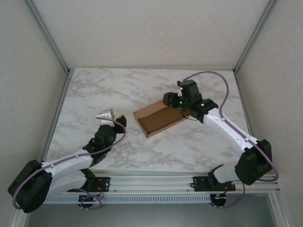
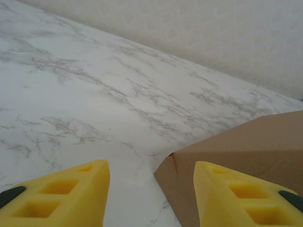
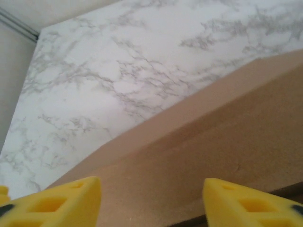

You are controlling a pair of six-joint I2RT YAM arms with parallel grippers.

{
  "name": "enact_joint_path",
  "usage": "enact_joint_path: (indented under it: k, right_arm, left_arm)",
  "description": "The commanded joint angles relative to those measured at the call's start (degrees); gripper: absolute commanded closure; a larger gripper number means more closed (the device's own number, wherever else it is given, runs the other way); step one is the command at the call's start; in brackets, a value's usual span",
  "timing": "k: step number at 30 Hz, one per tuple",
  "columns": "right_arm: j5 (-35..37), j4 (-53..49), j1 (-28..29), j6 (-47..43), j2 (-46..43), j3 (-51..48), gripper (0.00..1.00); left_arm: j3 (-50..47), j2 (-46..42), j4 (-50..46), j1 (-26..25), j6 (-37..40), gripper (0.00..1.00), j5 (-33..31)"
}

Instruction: Fold the paper box

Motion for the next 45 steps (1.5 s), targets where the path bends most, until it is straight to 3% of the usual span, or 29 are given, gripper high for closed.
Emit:
enact_joint_path:
  k: [1,6,10,12,17,21,27,33,39,45]
  right_arm:
    - [0.96,-2.68,-1.77,-3.50,-5.40,2.86,0.35]
    - [6.06,0.52,-6.44,-4.46,-12.29,-3.08,0.37]
    - [10.15,9.55,-11.72,-4.10,-16.38,-12.54,0.43]
    - [11.04,15.93,-12.47,-8.08,-15.23,-16.47,0.45]
    - [7.27,37.68,-13.31,-25.41,-7.60,-22.88,0.37]
    - [0.25,42.93,-16.59,-31.90,2.04,-18.45,0.29]
    - [-14.00,47.70,-21.64,-40.16,11.83,-13.22,0.23]
    - [-29.78,41.54,-24.83,-48.61,21.61,-4.51,0.26]
    - [-31.90,40.04,-26.09,-51.55,27.06,1.02,0.25]
    - [-40.84,35.06,-27.05,-52.22,30.68,7.06,0.36]
  left_arm:
    - [2.51,1.51,0.67,0.48,2.84,0.49,5.28]
    - [4.42,4.37,0.83,-2.11,9.58,0.51,9.14]
    - [4.81,5.86,2.33,-3.73,12.13,0.52,8.87]
    - [5.59,7.11,2.81,-3.74,13.03,0.51,7.09]
    - [7.51,8.32,3.73,-3.67,14.80,0.50,1.38]
    - [8.31,7.00,2.95,-2.46,15.02,0.50,0.02]
    - [10.66,4.66,-0.94,2.69,16.28,0.48,11.25]
    - [13.77,7.67,-4.57,3.16,20.41,0.50,13.75]
    - [16.58,11.21,-4.70,6.28,22.13,0.54,16.24]
    - [19.89,14.85,-4.38,7.64,24.58,0.60,18.75]
